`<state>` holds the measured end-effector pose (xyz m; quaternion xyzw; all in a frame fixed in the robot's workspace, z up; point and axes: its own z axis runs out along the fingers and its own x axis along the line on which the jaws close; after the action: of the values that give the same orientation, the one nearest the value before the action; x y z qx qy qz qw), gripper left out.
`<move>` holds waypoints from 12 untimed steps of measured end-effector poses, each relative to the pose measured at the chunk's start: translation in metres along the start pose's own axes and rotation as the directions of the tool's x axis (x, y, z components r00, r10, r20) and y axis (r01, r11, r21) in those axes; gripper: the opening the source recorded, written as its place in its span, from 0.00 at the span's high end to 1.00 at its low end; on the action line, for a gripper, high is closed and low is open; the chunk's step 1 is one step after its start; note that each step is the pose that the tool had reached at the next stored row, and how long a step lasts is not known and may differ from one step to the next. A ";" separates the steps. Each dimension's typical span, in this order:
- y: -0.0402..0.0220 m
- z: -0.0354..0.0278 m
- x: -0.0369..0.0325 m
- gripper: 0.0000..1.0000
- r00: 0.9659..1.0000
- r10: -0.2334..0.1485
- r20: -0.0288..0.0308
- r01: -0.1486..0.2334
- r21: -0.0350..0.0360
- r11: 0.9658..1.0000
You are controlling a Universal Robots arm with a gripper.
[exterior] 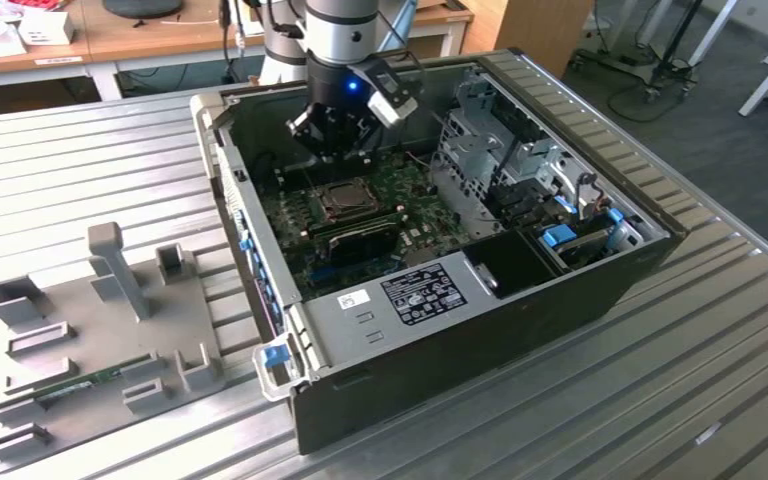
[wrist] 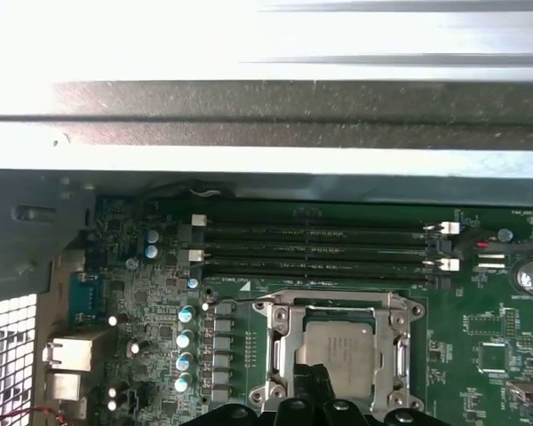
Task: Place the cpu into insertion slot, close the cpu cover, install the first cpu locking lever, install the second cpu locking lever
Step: 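Install the first cpu locking lever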
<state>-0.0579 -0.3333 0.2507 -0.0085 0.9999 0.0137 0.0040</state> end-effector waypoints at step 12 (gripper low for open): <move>0.0001 -0.0044 0.0036 0.89 1.000 0.000 0.005 0.000 -0.001 1.000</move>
<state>-0.0616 -0.3333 0.2551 -0.0085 0.9998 0.0141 0.0065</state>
